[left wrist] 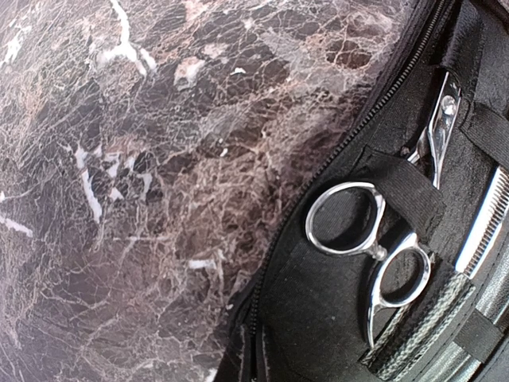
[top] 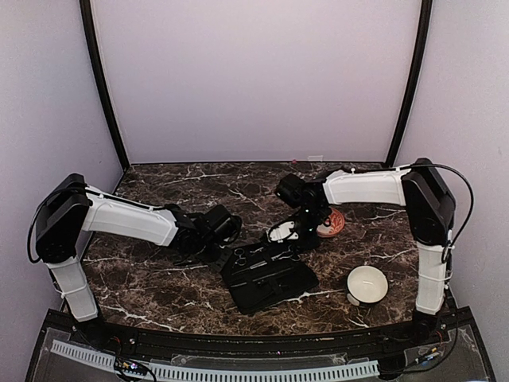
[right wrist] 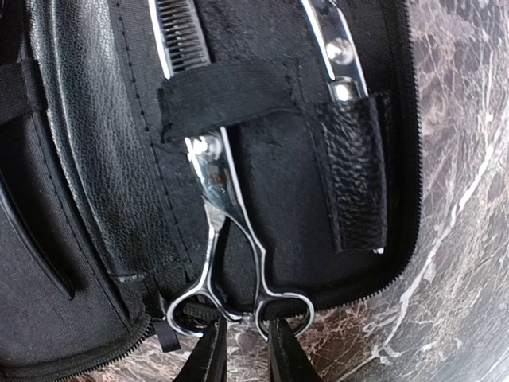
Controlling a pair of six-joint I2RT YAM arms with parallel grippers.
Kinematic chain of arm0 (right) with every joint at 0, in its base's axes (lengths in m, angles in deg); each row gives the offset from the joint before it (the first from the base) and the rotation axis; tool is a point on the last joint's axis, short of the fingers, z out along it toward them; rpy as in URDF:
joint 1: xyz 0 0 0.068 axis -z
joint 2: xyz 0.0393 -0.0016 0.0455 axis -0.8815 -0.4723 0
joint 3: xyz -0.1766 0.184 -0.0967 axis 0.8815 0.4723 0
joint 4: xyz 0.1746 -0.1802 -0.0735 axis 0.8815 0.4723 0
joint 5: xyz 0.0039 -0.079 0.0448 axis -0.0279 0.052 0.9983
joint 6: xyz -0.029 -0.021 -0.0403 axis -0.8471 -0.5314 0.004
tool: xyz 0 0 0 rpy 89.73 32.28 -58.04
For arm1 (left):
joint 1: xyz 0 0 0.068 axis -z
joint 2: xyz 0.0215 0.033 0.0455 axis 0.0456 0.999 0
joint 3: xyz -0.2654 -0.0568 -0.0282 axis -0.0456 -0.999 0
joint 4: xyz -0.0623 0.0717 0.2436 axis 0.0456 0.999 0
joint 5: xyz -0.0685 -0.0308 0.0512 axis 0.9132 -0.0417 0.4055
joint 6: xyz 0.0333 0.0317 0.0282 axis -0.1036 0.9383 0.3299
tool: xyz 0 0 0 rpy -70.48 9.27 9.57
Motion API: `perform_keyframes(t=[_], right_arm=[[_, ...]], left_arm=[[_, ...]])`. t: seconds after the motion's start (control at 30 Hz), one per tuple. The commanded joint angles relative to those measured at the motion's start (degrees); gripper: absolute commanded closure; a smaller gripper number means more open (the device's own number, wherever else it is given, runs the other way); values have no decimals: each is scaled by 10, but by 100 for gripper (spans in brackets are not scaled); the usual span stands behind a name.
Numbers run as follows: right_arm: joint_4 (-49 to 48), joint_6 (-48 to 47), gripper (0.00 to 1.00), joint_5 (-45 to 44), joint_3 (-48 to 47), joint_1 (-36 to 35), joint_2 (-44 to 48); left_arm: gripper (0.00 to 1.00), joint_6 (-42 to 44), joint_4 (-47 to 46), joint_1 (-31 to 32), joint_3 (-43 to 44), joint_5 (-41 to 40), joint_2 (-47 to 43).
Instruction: Sort the hair-cutting tools
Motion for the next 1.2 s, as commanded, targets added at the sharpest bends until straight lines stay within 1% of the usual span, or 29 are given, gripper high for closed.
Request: perform_keyframes(t=[0.0,0.17,0.63,0.8,1.0,1.17], right_arm=[[-5,-1,83,1,-4,-22,-31],[4,2,85,1,-28,-38,-47],[5,8,85,16,-59,-77,-70],[-11,17,84,15,-55,-80,-65],[-73,26,82,-26,-26,-78,-43],[-88,32,81,-41,-24,-79,-39]], left_arm=[[100,-7,-4,-1,-13,11,-28],[100,-8,-6,-1,-15,13,-28],[100,-12,-16,-1,-26,20,-31],[100,-12,-19,-1,-26,19,-31],[100,-11,-22,-1,-27,19,-31],[100,-12,-23,-2,-25,21,-30]])
